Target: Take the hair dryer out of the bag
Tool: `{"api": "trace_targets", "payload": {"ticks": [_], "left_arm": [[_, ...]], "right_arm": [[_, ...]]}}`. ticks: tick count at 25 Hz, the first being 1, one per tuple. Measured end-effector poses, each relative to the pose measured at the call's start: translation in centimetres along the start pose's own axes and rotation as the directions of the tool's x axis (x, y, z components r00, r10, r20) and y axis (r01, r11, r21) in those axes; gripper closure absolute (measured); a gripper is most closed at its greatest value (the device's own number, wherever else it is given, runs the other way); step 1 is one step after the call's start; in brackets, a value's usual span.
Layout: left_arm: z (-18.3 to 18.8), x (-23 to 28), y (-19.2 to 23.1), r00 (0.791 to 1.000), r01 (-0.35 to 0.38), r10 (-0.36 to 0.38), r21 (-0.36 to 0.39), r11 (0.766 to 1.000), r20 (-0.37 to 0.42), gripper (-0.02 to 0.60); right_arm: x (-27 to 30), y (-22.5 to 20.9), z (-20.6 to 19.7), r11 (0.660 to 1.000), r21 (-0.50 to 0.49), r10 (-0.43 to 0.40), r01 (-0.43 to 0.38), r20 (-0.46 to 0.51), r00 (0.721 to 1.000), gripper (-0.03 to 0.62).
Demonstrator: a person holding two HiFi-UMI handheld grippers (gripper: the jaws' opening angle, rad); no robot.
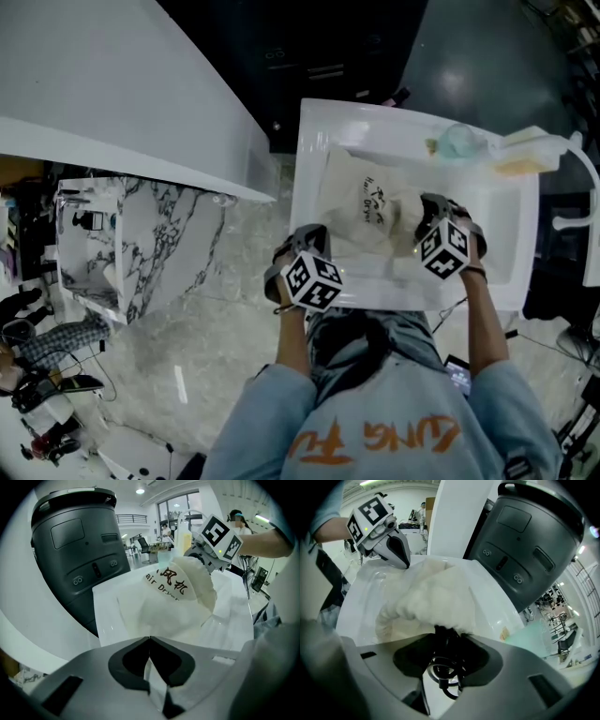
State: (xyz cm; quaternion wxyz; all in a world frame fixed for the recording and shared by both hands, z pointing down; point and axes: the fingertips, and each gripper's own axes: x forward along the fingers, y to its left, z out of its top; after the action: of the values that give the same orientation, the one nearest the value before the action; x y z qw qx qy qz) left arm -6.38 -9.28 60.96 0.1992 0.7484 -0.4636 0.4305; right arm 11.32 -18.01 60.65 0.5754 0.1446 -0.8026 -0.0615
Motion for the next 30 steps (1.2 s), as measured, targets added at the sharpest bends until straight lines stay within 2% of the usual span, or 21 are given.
{"api": "trace_targets", "payload": {"ticks": [8,14,30], "left_arm": [[0.1,-0.5,1.2,1.000,-0.010,0.009,0.016,1.000,0.029,0.577],[-0.4,-0.7,2.8,0.998,-0.061,0.061,-0.006,0.998,0.031,0.578],[0.5,-0.7,2.9,0.995,-0.068,0.068,0.001,0.998,0.072,0.577]], "right_arm": [[-2.5,0.2,-1.2,0.997,-0.039,-0.073,0.072,-0.017,0.997,0.418],[-4.8,0.0,-2.7,0.990,-0.060,-0.128,0.126,-0.025,0.991,0.419],[-10.0,-0.6,-9.7,0.967,0.023,-0.248,0.253,-0.137,0.959,0.422]]}}
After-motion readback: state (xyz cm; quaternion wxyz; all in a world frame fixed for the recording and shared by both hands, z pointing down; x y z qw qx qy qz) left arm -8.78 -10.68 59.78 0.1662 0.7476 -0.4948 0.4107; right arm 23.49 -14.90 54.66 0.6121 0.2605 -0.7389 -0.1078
